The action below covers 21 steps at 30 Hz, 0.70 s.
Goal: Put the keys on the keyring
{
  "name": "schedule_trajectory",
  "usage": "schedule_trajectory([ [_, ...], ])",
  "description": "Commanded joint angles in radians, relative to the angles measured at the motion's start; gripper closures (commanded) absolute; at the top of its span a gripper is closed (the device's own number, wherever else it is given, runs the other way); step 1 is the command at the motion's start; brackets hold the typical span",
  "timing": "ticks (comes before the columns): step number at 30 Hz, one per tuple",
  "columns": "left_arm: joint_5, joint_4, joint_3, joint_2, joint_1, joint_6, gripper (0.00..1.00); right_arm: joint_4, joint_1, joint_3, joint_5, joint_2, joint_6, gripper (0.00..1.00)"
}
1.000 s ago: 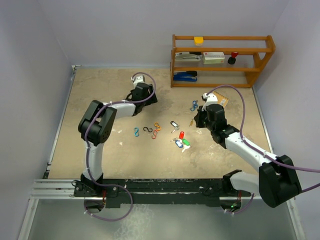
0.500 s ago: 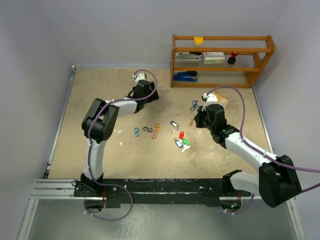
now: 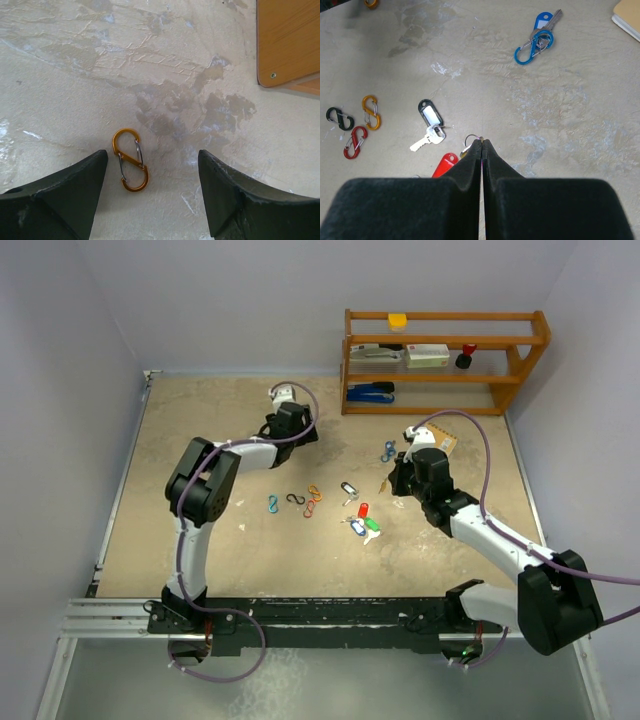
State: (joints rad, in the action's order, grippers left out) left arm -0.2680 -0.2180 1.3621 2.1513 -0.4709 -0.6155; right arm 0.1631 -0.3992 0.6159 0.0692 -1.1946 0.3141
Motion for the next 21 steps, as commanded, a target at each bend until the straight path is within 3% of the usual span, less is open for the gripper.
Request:
schedule_trajectory([
  [1, -0.093, 0.105, 0.0, 0.044, -0.026, 0.057, 0.3, 0.025, -0.006, -0.002, 0.02, 0.016, -0.007, 1.0],
  [21, -0.303, 0.217, 0.094, 0.121, -0.083, 0.109, 0.42, 0.018, -0.006, -0.009, 0.015, 0.023, -0.004, 1.0],
])
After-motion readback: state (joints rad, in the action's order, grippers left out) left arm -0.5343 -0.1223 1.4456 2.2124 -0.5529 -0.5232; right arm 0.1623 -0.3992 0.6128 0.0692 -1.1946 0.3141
